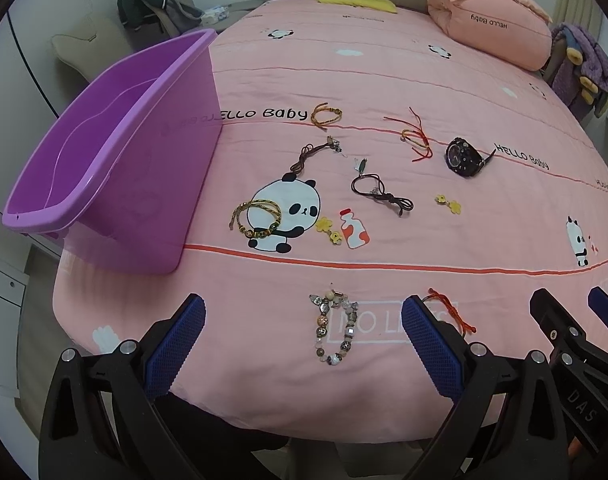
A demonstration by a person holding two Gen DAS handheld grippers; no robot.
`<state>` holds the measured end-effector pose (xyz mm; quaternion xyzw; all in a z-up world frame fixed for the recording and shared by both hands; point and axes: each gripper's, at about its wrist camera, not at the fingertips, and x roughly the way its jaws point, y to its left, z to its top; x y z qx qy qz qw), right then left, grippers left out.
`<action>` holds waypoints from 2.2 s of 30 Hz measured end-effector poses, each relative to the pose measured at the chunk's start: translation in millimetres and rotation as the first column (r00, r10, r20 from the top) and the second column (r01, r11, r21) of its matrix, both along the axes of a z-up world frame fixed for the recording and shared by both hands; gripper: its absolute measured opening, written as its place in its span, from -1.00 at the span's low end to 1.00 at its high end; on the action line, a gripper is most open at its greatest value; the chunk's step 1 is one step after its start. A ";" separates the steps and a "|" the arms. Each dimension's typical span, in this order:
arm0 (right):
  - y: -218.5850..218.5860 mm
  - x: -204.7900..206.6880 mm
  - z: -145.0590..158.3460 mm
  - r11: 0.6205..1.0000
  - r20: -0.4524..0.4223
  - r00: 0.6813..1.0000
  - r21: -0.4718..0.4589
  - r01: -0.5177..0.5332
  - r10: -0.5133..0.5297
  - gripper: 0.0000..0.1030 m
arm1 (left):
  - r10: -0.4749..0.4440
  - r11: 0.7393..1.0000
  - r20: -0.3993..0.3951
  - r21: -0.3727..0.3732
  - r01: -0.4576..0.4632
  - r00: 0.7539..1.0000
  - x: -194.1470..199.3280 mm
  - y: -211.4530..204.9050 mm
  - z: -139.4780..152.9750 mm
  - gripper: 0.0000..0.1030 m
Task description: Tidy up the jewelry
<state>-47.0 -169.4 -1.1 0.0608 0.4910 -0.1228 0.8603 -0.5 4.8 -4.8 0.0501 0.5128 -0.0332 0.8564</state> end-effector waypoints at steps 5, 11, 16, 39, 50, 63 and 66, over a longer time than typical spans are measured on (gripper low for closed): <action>0.6 -0.1 -0.4 1.000 -0.001 1.000 0.000 -0.001 0.001 0.70 | 0.002 1.000 0.001 0.002 -0.002 1.000 -0.1 1.0 0.8 0.88; 1.7 -0.5 -0.1 1.000 -0.001 1.000 0.000 -0.006 0.006 0.70 | 0.000 1.000 0.003 0.002 0.000 1.000 -0.5 1.4 1.5 0.88; 1.8 -0.2 -0.1 1.000 -0.002 1.000 0.000 -0.006 0.006 0.70 | 0.002 1.000 0.004 0.003 -0.002 1.000 -1.2 1.2 1.8 0.88; 2.5 0.7 -1.2 1.000 -0.003 1.000 0.002 -0.007 0.007 0.70 | 0.001 1.000 0.004 0.003 -0.001 1.000 -1.3 1.2 1.8 0.88; 1.8 0.9 -3.0 1.000 -0.004 1.000 0.001 -0.007 0.007 0.70 | 0.001 1.000 0.004 0.003 -0.001 1.000 -1.3 1.0 1.7 0.88; -2.0 -5.0 -36.1 0.999 -0.035 0.999 0.020 -0.030 0.030 0.70 | 0.019 1.000 -0.004 0.003 -0.019 1.000 -0.4 22.7 -23.1 0.88; -1.9 -6.0 -49.5 0.998 -0.047 0.997 0.038 -0.051 0.053 0.70 | 0.009 1.000 -0.016 0.014 -0.009 1.000 -2.2 25.9 -38.4 0.88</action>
